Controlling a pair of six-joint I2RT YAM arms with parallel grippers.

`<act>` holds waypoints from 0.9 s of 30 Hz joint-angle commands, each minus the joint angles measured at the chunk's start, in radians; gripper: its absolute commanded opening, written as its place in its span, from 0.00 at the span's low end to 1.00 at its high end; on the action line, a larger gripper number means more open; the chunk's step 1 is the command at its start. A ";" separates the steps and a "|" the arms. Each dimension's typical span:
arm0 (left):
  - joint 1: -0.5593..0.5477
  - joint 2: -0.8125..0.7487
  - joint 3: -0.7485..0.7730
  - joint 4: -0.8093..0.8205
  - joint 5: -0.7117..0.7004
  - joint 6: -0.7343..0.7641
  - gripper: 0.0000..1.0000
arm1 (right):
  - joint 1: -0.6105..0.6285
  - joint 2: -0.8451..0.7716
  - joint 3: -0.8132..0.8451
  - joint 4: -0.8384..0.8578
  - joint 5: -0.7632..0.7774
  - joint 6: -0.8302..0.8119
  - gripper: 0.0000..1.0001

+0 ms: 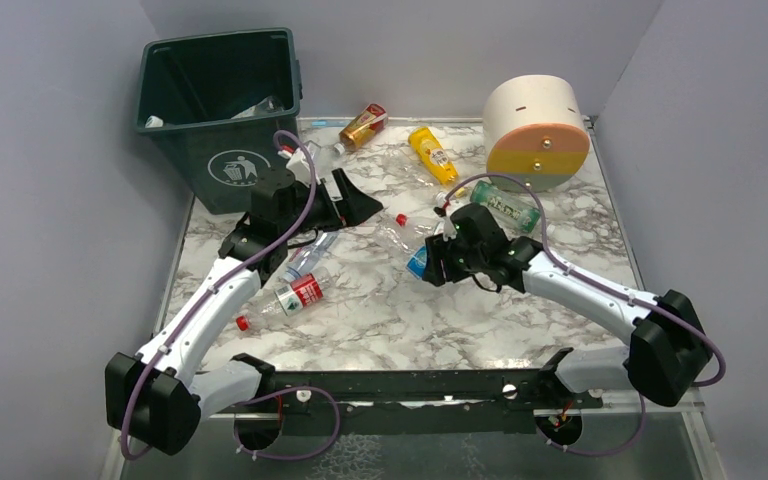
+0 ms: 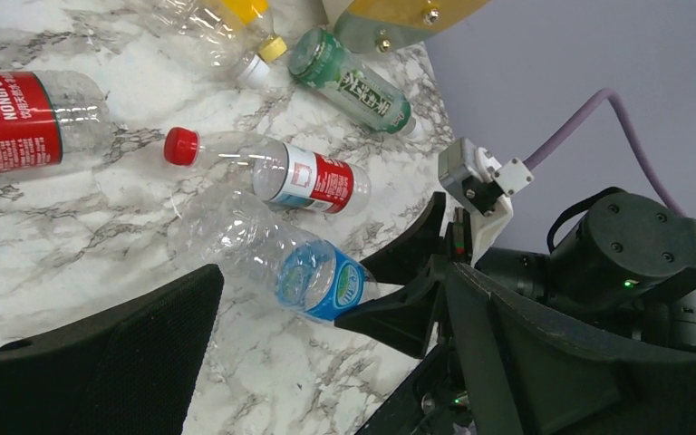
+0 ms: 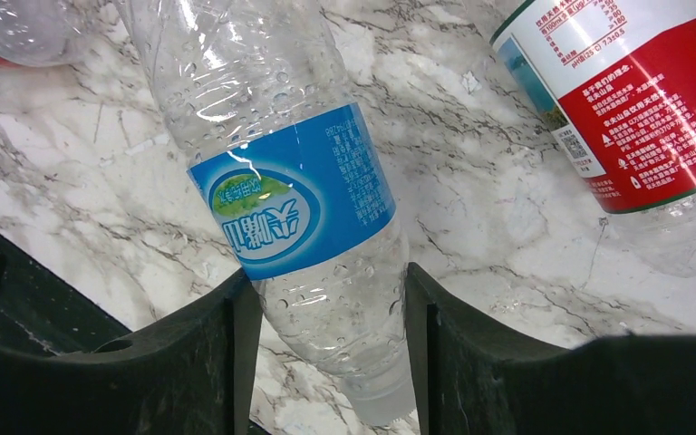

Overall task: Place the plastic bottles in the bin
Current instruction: Pick up the plastic bottle at the center of the board.

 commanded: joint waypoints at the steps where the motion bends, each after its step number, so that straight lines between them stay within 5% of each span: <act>1: -0.033 0.011 -0.009 0.035 -0.040 -0.014 0.99 | 0.000 -0.039 0.053 -0.020 -0.018 -0.012 0.54; 27: -0.165 0.042 -0.009 0.038 -0.200 -0.009 0.99 | -0.001 -0.059 0.187 -0.032 0.013 -0.004 0.54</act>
